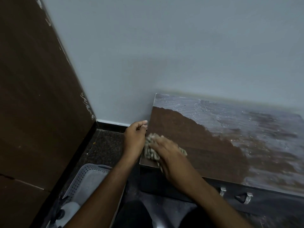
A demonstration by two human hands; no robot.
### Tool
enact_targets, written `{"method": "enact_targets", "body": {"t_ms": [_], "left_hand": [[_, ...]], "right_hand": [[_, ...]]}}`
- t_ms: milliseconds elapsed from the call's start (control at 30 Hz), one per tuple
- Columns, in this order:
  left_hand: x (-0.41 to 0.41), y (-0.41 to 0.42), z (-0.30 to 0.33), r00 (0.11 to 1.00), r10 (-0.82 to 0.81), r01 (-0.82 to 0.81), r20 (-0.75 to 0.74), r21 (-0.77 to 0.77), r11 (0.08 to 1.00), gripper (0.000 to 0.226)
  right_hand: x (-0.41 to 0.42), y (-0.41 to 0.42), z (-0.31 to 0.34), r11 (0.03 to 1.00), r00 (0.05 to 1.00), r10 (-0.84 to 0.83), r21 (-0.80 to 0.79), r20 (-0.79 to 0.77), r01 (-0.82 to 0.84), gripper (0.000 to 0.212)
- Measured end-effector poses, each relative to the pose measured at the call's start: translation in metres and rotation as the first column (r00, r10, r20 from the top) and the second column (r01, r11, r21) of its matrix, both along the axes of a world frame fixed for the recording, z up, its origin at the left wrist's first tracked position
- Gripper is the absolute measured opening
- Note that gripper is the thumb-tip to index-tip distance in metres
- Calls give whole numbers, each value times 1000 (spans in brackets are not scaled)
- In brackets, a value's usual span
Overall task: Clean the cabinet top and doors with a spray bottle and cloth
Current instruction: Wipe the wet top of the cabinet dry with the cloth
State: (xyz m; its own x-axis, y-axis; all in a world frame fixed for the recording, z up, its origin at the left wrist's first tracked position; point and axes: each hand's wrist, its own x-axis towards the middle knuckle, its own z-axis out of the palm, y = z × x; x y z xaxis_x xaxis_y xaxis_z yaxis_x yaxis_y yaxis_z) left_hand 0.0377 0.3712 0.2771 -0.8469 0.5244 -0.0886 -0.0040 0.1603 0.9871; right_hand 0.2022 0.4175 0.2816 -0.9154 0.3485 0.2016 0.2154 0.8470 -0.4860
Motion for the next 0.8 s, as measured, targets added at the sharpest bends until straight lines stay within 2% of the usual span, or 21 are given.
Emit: {"method": "enact_targets", "body": {"t_ms": [133, 300, 467, 633, 800], "left_hand": [[-2, 3, -4, 1000, -24, 24, -12, -8, 1000, 19], [-4, 0, 0, 999, -34, 34, -33, -22, 999, 19], [-6, -1, 9, 977, -41, 28, -208, -66, 997, 26], [-1, 14, 17, 924, -132, 90, -359, -133, 987, 30], [10, 26, 17, 886, -148, 106, -440, -117, 987, 31]], "right_hand": [[16, 7, 2, 999, 998, 54, 5, 14, -54, 49], [-42, 59, 15, 993, 992, -118, 18, 52, 118, 54], [-81, 72, 19, 996, 996, -90, -24, 24, 90, 49], [-17, 74, 23, 975, 975, -221, -3, 10, 221, 55], [67, 69, 8, 937, 935, -350, -5, 67, 351, 48]]}}
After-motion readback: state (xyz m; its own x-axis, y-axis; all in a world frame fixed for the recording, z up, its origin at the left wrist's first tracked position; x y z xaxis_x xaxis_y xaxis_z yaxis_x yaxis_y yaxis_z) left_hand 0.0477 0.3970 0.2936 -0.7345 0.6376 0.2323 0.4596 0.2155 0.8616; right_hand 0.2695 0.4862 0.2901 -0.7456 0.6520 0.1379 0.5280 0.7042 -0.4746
